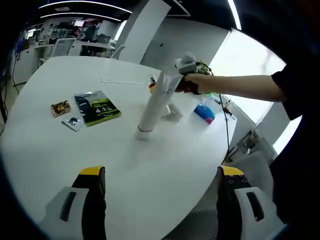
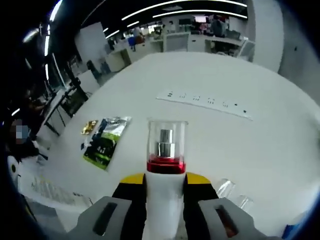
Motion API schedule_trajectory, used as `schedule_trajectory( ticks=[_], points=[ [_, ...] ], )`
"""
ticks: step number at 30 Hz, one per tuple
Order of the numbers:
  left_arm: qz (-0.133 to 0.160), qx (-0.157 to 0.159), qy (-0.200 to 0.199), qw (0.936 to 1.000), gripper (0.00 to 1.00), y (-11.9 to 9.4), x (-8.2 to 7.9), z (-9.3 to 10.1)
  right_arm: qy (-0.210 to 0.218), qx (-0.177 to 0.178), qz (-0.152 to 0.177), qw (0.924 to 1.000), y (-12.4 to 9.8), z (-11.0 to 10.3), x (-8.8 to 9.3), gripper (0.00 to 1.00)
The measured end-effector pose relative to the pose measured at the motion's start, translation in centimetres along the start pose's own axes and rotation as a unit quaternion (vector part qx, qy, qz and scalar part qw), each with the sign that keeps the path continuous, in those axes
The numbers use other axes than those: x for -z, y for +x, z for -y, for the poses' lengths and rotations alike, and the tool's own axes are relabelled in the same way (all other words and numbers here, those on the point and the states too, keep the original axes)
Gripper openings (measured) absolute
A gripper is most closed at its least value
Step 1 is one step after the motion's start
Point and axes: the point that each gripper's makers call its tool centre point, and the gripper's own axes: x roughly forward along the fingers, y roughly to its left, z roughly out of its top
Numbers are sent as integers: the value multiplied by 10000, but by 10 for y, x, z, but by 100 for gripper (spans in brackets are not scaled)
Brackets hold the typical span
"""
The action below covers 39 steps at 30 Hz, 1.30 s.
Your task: Arrange the skincare products in the storage area until every visible bottle or jar stands upright without overlapping.
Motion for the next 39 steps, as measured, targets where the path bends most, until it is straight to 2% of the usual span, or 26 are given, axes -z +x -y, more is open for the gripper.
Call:
schedule_trajectory(
  ticks=[6,15,22,27,30,33,39],
  points=[
    [33,33,53,10000,85,-1,-5,7,-56,-102,372,9992,-22,-8,5,19],
    [22,98,166,9998,85,-1,-7,16,-173,-271,586,9978,-40,-12,7,19],
    [18,106,212,9997,85,-5,-6,20,-306,-388,751,9960,-55,-17,3,19],
    [20,109,265,9996,85,-9,-7,23,-345,-615,1034,9921,-68,-19,-5,19],
    [59,120,276,9995,85,-12,-10,26,-297,-765,1215,9892,-84,-28,-7,19],
    [70,132,307,9994,85,-13,-11,28,-402,-905,1361,9857,-103,-42,-6,19],
    [111,127,402,9990,85,-17,-16,32,-667,-1213,1605,9773,-127,-58,-8,19]
  ],
)
